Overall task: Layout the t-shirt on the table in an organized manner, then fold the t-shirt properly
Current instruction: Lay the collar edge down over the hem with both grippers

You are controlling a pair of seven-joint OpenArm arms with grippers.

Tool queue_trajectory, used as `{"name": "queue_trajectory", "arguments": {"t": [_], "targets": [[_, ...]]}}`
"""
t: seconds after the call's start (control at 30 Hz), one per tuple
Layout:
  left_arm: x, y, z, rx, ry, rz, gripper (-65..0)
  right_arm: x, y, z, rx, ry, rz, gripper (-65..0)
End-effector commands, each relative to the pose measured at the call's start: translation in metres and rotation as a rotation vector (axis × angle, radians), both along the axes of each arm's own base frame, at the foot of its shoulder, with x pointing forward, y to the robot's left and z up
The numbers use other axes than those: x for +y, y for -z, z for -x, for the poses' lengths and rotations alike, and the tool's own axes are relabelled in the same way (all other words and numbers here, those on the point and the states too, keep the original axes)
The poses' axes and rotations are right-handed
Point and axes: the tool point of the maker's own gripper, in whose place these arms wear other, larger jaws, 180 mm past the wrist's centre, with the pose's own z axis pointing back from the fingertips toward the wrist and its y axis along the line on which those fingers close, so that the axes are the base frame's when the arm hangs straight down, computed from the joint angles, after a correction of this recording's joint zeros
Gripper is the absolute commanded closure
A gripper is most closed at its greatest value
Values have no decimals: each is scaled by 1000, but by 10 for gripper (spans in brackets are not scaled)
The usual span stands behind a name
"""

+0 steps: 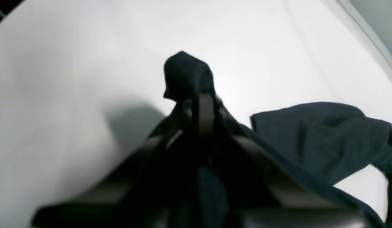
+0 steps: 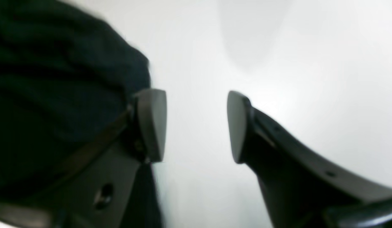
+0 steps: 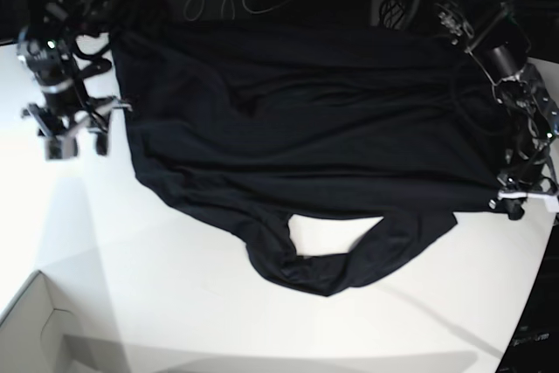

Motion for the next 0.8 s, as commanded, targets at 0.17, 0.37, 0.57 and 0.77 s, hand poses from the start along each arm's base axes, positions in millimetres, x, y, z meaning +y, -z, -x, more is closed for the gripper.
{"name": "queue_trajectory", "arguments": {"t": [0.17, 0.37, 0.57, 0.77], "targets": [[9, -20, -9, -51, -6, -28, 0, 55, 13, -62, 9, -201, -12, -363], [9, -17, -5, -43, -6, -32, 0, 79, 26, -111, 43, -252, -77, -364], [9, -10, 0, -27, -6, -27, 0, 87, 42, -139, 98, -277, -148, -365], [9, -10, 0, -25, -5, -29, 0, 90, 58, -145, 85, -284, -207, -365]]}}
